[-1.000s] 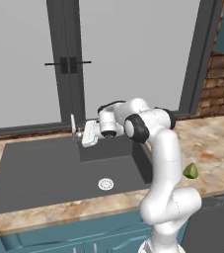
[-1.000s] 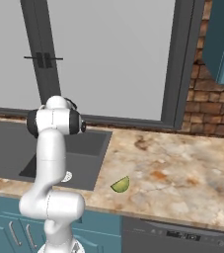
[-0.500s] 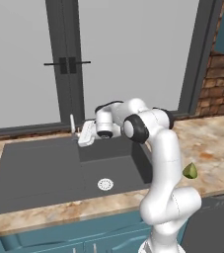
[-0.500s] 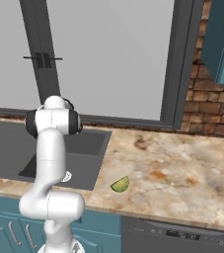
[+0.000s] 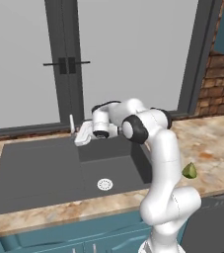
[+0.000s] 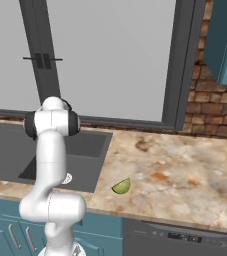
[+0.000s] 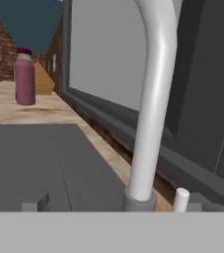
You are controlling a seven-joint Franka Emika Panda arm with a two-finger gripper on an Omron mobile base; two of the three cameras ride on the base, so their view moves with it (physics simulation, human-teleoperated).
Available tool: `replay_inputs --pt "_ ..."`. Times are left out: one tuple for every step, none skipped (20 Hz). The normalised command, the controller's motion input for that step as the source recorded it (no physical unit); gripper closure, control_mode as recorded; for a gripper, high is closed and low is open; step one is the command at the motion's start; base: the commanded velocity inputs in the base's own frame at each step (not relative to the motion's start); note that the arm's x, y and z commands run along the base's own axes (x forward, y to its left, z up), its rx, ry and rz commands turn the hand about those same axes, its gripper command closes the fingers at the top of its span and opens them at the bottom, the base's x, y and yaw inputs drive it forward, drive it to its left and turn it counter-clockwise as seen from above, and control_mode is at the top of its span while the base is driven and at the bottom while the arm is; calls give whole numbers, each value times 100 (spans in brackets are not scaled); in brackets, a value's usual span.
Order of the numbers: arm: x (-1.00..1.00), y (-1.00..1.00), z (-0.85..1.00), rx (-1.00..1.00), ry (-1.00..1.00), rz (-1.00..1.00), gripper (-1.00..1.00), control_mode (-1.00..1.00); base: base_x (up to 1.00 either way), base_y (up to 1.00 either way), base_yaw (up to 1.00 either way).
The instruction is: Turn on the sink faucet. Then move the lemon wedge from the counter to the sink. Turn off the sink. Move the vegetable from the sink to the pot next to the stove. Finally move the pot to the rear left burner.
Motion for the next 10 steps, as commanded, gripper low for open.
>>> replay_inputs --pt "3 55 0 0 5 0 -100 -100 0 0 0" --pt "1 47 0 0 4 0 -100 -100 0 0 0" --pt "0 40 0 0 4 0 -100 -100 0 0 0" --pt "1 38 0 0 5 0 -100 -100 0 0 0" --pt "13 37 0 0 2 2 100 -100 0 0 0" --pt "7 26 0 0 2 3 100 -100 0 0 0" --pt "11 18 0 1 0 5 100 -100 0 0 0" --pt "10 8 0 3 0 7 100 -100 0 0 0" --pt "10 3 0 4 0 8 100 -100 0 0 0" --pt "9 0 0 3 0 8 100 -100 0 0 0"
